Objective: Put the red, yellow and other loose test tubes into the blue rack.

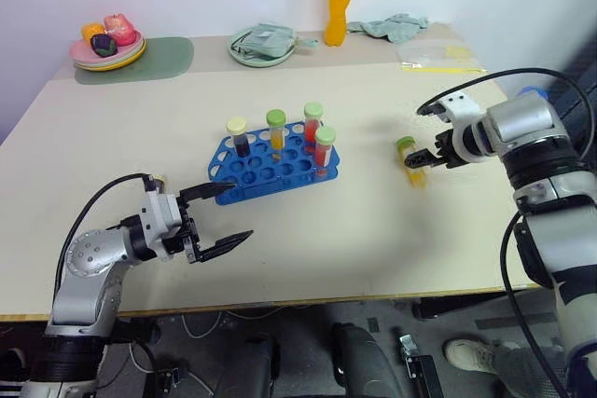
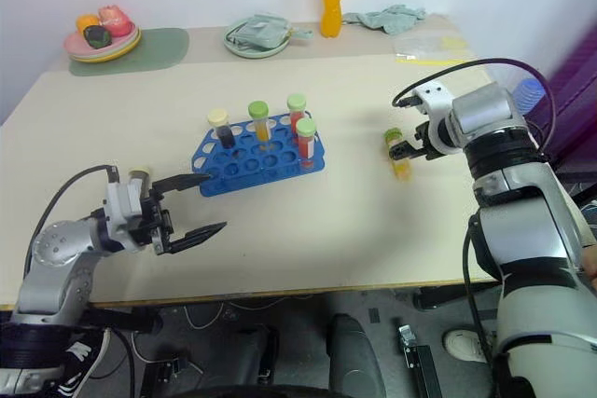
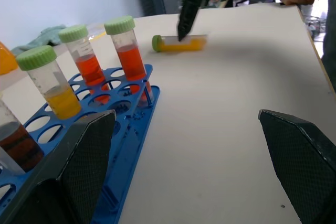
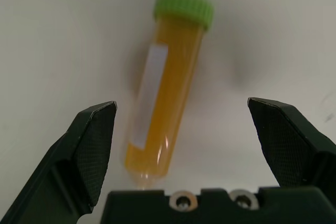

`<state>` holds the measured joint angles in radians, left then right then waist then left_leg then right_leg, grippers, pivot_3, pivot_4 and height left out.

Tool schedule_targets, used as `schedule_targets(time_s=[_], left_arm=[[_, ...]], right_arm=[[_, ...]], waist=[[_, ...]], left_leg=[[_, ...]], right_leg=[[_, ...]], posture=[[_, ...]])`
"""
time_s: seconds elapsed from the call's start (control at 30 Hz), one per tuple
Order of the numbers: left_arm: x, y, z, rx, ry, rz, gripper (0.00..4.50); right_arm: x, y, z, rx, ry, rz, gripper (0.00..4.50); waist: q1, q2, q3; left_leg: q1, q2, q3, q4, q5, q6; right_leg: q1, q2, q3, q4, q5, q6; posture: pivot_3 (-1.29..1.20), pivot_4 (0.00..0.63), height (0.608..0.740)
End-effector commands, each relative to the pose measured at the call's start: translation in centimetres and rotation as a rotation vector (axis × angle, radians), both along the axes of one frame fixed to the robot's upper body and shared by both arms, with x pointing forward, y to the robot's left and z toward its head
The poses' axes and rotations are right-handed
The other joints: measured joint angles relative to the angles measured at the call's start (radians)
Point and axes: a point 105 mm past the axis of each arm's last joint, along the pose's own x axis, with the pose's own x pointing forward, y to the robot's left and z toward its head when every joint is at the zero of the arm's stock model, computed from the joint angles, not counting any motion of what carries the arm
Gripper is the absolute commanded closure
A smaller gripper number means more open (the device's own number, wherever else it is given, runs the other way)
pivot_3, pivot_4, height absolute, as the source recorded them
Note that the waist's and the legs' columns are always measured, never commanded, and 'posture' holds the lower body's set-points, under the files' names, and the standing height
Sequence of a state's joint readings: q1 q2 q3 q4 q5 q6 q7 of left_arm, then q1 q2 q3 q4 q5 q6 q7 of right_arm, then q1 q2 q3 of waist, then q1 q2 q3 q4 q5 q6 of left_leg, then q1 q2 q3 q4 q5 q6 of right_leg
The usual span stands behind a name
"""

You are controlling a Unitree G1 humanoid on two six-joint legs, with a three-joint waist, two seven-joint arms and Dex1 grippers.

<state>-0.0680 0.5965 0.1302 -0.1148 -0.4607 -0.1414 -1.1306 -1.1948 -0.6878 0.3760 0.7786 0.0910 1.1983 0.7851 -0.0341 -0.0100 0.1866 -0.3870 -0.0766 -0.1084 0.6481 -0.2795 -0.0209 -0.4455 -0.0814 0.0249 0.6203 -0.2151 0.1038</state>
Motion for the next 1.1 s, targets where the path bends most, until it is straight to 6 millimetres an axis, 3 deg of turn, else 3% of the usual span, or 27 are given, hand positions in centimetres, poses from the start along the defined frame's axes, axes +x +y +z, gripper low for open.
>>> schedule_targets(time_s=[0.03,0.27,0.37,0.5,0.53,0.7,0.83,0.9,1.0,1.1], left_arm=[[-0.6,-0.5,0.5,-0.003,-0.047,-0.004,0.0],[-0.9,-0.7,0.4,-0.011,-0.047,0.012,0.0],[-0.9,-0.7,0.3,-0.01,-0.046,0.016,0.0],[-0.9,-0.7,0.4,-0.008,-0.045,0.014,0.0],[-0.9,-0.7,0.4,-0.008,-0.044,0.013,0.0],[-0.9,-0.6,0.4,-0.004,-0.044,0.012,0.0],[-0.9,-0.5,0.5,-0.003,-0.045,0.018,0.0],[-0.9,-0.4,0.6,-0.003,-0.047,0.022,0.0],[-0.9,-0.1,0.6,0.0,-0.046,0.029,0.0],[-0.8,0.2,0.8,0.005,-0.049,0.033,0.0]], right_arm=[[0.0,0.5,0.9,0.024,0.017,-0.047,0.07],[-0.4,1.7,0.3,0.022,0.05,-0.06,0.07],[-0.1,1.8,0.3,0.023,0.035,-0.079,1.36],[0.5,2.0,0.4,0.031,0.005,-0.104,3.5],[0.6,2.0,0.4,0.034,0.0,-0.109,3.67],[0.9,2.0,0.7,0.036,-0.057,-0.096,3.67],[2.0,1.9,3.1,0.041,-0.307,-0.004,3.67],[2.3,3.2,5.8,0.261,-0.526,0.041,3.67],[0.8,3.6,8.2,0.429,-0.83,0.048,3.67],[-1.3,4.3,8.8,0.407,-1.057,0.001,3.67]], waist=[[-0.002,0.0,0.0],[-0.003,0.0,0.0],[-0.004,0.0,0.0],[-0.004,0.0,0.0],[-0.004,0.0,0.0],[-0.004,0.0,0.0],[-0.004,0.0,0.0],[-0.002,0.0,0.0],[0.003,0.0,0.0],[0.004,0.0,-0.001]], left_leg=[[0.0,0.0,0.0,0.0,0.0,0.0],[0.0,0.0,0.0,0.0,0.0,0.0],[0.0,0.0,0.0,0.0,0.0,0.0],[0.0,0.0,0.0,0.0,0.0,0.0],[0.0,0.0,0.0,0.0,0.0,0.0],[0.0,0.0,0.0,0.0,0.0,0.0],[0.0,0.0,0.0,0.0,0.0,0.0],[0.0,0.0,0.0,0.0,0.0,0.0],[0.0,0.0,0.0,0.0,0.0,0.0],[0.0,0.0,-0.001,0.001,0.0,0.0]], right_leg=[[0.0,0.0,0.0,0.0,0.0,0.0],[0.0,0.001,0.0,0.0,0.0,0.0],[0.0,0.001,0.0,0.001,0.0,0.0],[0.0,0.001,0.0,0.001,0.0,0.0],[0.0,0.001,0.0,0.001,0.0,0.0],[0.0,0.002,0.0,0.001,0.0,0.0],[0.0,0.002,0.0,0.001,0.0,0.0],[0.0,0.002,0.0,0.001,0.0,0.0],[0.0,0.002,0.0,0.002,0.0,0.0],[-0.001,0.002,0.0,0.004,0.0,0.0]], posture=[[0.0,0.15,0.74],[0.0,0.15,0.74],[0.0,0.15,0.74],[0.0,0.15,0.74],[0.0,0.15,0.74],[0.0,0.15,0.74],[0.0,0.15,0.74],[0.0,0.15,0.74],[0.0,0.15,0.74],[0.0,0.15,0.74]])
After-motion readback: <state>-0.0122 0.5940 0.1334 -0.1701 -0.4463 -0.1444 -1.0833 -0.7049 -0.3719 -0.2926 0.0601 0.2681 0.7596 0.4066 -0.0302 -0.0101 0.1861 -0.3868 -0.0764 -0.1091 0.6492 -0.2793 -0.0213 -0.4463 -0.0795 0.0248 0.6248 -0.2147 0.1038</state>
